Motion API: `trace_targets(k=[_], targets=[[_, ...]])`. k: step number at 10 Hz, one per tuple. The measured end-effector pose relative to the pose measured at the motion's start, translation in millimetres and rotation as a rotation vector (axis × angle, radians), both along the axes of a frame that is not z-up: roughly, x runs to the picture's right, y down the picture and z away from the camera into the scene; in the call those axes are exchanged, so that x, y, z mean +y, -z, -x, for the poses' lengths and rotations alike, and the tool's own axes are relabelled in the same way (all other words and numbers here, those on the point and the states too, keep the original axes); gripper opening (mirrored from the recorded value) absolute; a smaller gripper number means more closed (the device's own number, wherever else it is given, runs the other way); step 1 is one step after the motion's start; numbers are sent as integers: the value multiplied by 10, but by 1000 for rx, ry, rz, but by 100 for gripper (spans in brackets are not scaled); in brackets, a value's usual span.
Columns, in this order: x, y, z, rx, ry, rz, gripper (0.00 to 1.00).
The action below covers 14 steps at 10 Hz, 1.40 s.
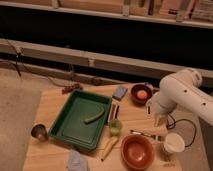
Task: Place banana in paper cup
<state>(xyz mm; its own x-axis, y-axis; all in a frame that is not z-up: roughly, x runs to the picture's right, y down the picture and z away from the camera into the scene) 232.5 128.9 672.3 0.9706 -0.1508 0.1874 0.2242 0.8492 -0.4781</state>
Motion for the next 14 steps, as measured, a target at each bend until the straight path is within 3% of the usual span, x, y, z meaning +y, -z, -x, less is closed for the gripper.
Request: trace_targets(k=[3, 12, 14], targets=[[20, 18, 66, -91, 71, -16, 65], [-34, 55, 314, -234, 206, -37, 65], [3, -65, 419, -290, 247, -38, 65]])
